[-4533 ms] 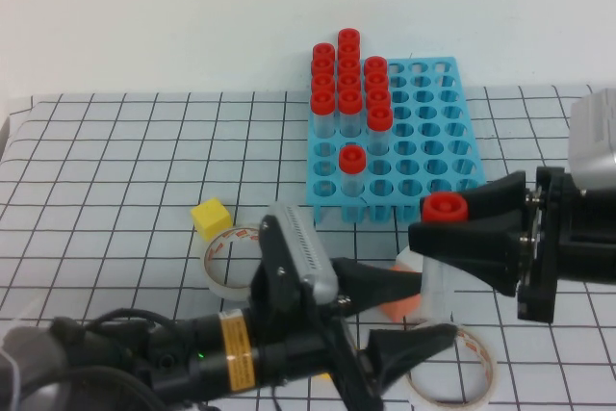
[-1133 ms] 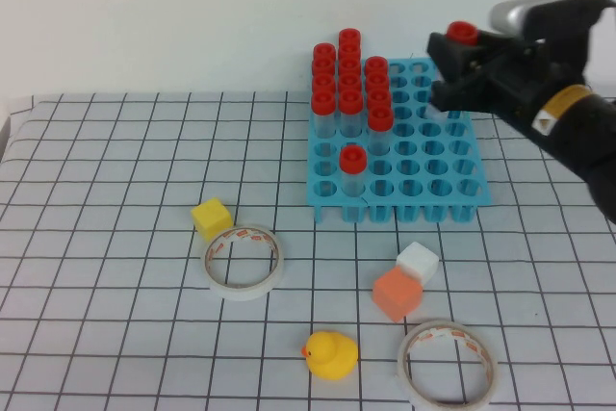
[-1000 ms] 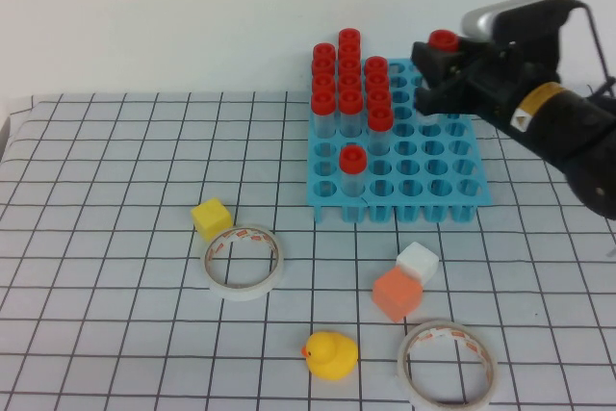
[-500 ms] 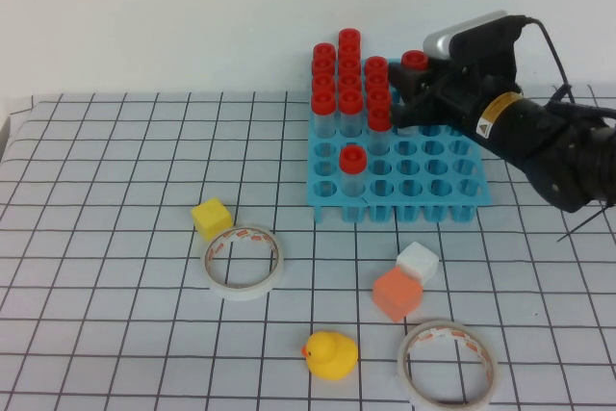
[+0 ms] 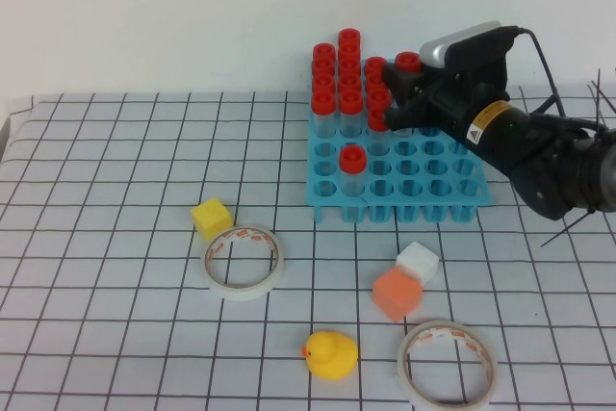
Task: Place the test tubes
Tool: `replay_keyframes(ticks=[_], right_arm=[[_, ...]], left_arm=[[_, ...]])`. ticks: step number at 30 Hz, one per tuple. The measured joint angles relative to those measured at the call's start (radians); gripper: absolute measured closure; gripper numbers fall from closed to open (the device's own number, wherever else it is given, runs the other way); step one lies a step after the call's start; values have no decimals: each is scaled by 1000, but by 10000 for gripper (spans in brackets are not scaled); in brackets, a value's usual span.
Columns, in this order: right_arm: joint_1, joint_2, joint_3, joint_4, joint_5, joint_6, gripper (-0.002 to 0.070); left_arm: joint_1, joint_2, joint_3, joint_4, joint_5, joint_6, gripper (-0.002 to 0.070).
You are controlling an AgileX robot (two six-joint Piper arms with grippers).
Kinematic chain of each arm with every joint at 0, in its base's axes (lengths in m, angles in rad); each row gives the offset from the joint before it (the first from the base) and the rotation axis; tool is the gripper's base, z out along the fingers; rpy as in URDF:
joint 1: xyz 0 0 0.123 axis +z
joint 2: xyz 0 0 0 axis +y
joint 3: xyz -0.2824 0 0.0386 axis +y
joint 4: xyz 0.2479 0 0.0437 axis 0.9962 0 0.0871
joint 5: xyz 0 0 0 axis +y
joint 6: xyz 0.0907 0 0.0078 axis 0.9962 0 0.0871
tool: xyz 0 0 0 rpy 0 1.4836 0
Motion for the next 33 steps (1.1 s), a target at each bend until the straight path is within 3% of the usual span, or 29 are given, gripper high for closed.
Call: replay_keyframes(ticks=[26, 33], right_arm=[[4, 30, -2, 63, 0, -41, 402], [4, 32, -2, 96, 0, -43, 279]], left_arm=[[0, 0, 0, 0, 0, 0, 676], [0, 0, 0, 0, 0, 0, 676]])
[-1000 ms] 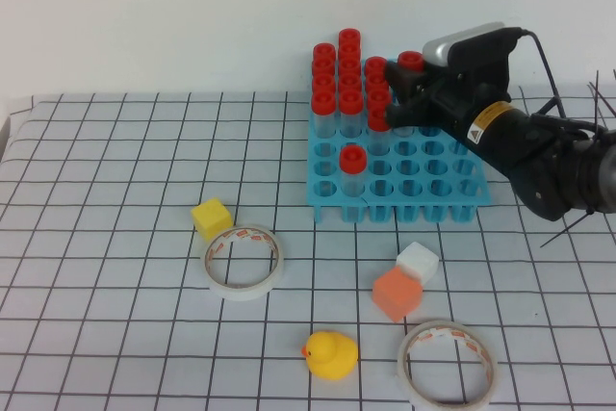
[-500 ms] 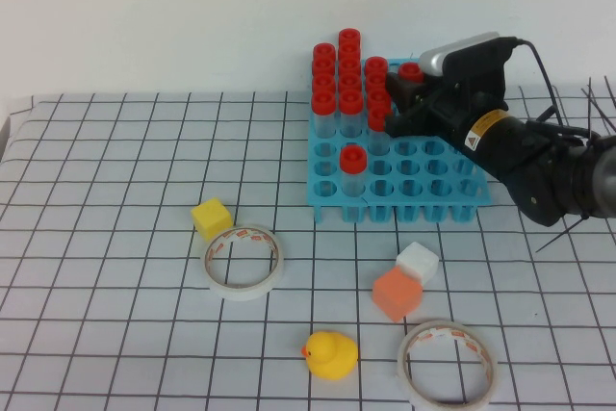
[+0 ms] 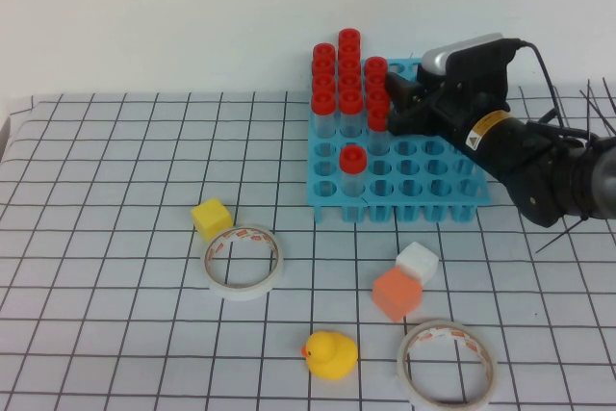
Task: Place the test tubes
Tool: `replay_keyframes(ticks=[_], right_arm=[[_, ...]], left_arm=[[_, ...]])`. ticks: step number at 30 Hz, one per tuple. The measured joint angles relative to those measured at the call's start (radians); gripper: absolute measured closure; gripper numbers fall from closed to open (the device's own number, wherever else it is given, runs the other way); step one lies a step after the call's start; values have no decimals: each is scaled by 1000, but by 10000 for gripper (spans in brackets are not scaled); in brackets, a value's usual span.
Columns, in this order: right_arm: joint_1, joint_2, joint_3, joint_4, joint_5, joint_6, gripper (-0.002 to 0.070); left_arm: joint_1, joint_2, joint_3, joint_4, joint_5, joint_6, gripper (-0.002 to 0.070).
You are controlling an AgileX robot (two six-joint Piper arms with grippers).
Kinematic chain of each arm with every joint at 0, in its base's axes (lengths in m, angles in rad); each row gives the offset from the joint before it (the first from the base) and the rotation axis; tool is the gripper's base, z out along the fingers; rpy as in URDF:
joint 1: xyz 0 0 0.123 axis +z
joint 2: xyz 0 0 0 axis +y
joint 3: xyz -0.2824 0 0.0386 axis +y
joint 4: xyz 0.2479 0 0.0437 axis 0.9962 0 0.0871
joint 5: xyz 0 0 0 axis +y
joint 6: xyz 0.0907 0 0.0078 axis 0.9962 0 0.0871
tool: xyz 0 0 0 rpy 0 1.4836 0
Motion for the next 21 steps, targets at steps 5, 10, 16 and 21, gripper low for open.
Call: replay_keyframes(ticks=[5, 10, 16, 21], right_arm=[[-2, 2, 0, 6, 0, 0, 258], [-6, -35, 0, -25, 54, 70, 262], [-7, -262, 38, -219, 75, 312, 507], [-7, -503, 157, -406, 57, 405, 651]], left_arm=[[0, 0, 0, 0, 0, 0, 676], [0, 0, 0, 0, 0, 0, 676], [0, 0, 0, 0, 0, 0, 676], [0, 0, 0, 0, 0, 0, 676]])
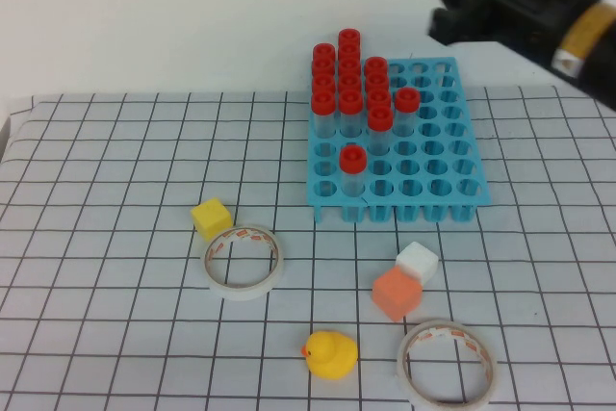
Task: Place the test tubes
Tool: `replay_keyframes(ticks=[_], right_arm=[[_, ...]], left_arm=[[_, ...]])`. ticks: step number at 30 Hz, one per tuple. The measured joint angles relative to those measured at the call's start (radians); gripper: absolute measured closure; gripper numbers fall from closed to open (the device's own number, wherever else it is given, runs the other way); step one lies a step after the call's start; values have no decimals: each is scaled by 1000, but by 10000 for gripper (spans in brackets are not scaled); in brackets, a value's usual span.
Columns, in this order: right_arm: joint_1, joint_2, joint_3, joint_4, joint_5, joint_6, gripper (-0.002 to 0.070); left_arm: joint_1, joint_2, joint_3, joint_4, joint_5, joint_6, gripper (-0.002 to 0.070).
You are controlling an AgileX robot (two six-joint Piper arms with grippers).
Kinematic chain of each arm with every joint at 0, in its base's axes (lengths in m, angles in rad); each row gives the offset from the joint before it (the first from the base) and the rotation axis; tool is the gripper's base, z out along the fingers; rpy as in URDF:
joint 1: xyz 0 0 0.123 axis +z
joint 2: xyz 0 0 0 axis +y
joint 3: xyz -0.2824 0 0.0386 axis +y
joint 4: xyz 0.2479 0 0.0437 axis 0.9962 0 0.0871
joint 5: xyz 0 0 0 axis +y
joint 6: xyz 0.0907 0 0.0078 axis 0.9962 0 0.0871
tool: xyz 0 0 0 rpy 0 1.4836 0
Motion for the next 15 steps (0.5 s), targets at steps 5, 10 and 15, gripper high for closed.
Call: replay_keyframes(ticks=[5, 10, 15], right_arm=[[0, -230, 196, -36, 12, -46, 668], [0, -486, 405, -44, 80, -119, 671], [0, -723, 565, -73, 206, -128, 671]], left_arm=[[0, 0, 0, 0, 0, 0, 676], [0, 0, 0, 0, 0, 0, 676], [0, 0, 0, 0, 0, 0, 676]])
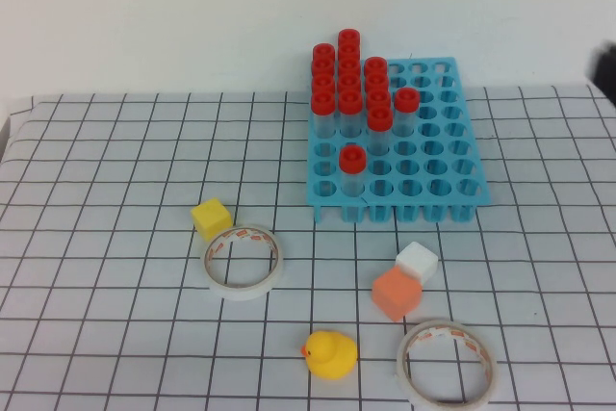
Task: Place the test tubes
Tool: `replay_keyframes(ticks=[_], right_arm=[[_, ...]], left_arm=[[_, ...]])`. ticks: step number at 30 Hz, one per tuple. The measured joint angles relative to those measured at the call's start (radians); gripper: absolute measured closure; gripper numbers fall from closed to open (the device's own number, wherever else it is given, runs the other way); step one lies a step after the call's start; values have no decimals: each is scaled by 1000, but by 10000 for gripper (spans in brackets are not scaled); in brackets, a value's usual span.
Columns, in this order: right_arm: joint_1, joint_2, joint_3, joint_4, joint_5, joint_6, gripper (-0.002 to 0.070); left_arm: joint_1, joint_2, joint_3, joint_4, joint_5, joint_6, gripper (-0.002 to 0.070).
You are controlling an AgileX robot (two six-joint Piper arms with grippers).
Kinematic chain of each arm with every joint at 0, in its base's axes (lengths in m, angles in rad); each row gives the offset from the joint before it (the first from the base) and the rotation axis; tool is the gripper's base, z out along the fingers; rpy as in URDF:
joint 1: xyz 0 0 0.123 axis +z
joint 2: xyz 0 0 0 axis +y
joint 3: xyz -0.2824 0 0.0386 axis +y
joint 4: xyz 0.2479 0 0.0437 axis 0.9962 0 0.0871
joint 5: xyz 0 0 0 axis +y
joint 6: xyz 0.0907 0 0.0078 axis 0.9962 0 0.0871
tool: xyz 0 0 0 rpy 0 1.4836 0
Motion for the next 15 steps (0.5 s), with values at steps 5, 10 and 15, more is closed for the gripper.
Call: replay_keyframes(ticks=[5, 10, 15], right_arm=[[0, -291, 157, -35, 159, 0, 673], [0, -554, 295, -41, 283, 0, 673], [0, -701, 389, -41, 306, 0, 674]], left_arm=[[0, 0, 0, 0, 0, 0, 676], [0, 0, 0, 0, 0, 0, 676], [0, 0, 0, 0, 0, 0, 676]])
